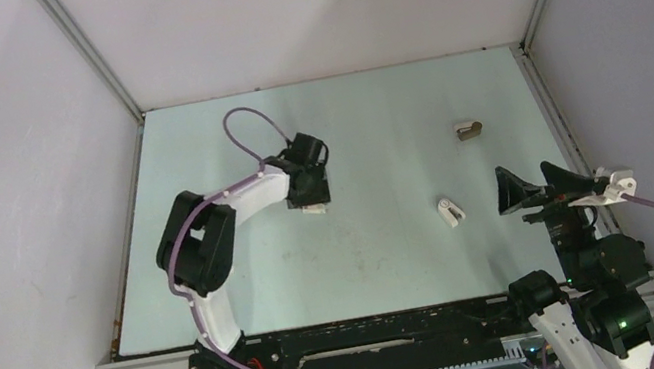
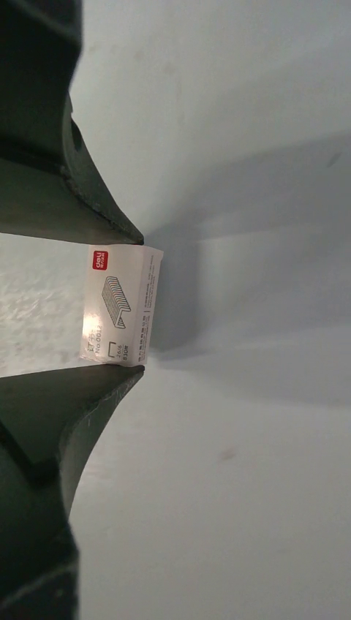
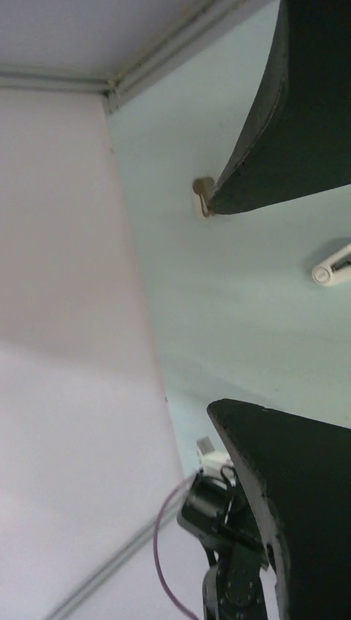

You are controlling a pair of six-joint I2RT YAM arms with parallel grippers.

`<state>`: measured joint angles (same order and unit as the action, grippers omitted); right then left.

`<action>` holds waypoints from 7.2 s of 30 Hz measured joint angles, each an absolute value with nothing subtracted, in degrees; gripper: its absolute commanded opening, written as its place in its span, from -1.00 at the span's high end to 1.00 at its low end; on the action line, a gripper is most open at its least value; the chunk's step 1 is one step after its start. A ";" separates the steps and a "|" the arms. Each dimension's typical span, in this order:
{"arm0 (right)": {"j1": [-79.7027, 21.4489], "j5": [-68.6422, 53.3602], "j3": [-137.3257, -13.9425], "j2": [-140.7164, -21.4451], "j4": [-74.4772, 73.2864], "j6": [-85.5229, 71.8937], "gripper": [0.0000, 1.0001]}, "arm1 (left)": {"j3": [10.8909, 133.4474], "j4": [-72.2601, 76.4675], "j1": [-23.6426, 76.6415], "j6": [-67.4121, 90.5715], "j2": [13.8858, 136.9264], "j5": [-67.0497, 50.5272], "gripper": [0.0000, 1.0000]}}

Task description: Load the staples into the stapler

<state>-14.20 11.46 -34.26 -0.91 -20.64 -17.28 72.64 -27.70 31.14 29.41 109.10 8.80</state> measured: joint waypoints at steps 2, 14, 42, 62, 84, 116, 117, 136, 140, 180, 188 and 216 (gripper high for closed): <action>-14.20 9.39 -34.37 -0.91 -21.98 -19.20 -1.00 | 70.41 -27.14 33.91 29.52 107.74 8.80 -0.02; -14.28 -4.84 -31.29 -6.48 -27.81 -30.44 -1.00 | 56.10 -20.75 45.15 33.82 97.51 8.80 -0.06; -24.91 -12.58 -17.58 -36.23 -3.51 -44.18 -1.00 | 38.04 1.06 43.97 45.69 86.48 -2.66 -0.33; -27.59 -13.63 -17.58 -46.78 6.17 -41.95 -1.00 | 28.47 15.94 43.31 51.00 78.54 -9.15 -0.34; -28.75 -26.61 -20.29 -75.92 23.20 -43.11 -0.58 | 23.94 26.96 39.77 58.02 86.37 -10.66 0.07; -20.21 -39.72 -22.15 -97.08 44.18 -49.08 -0.21 | 48.53 -9.28 46.13 19.84 88.05 -1.61 -0.67; -19.64 -40.69 -21.67 -97.80 45.76 -49.76 -0.20 | 49.10 -10.02 46.54 18.59 88.86 -1.50 -0.67; -18.59 -46.98 -20.29 -108.40 63.77 -58.52 -0.10 | 58.46 -18.83 51.24 2.46 100.51 1.43 -0.45; -19.31 -47.64 -20.43 -109.86 65.98 -59.59 -0.06 | 58.85 -19.03 51.46 1.65 100.77 1.45 -0.33; -25.78 -53.95 -28.42 -115.98 66.87 -59.55 0.19 | 56.14 -15.51 53.67 -1.80 99.29 -1.39 0.18; -26.83 -56.86 -28.93 -116.66 66.76 -59.55 0.20 | 52.84 -12.58 54.35 -3.31 96.79 -3.33 0.18; -23.14 -61.56 -30.17 -118.26 65.19 -58.26 0.28 | 47.66 -14.59 55.77 -1.41 86.89 -0.14 -0.33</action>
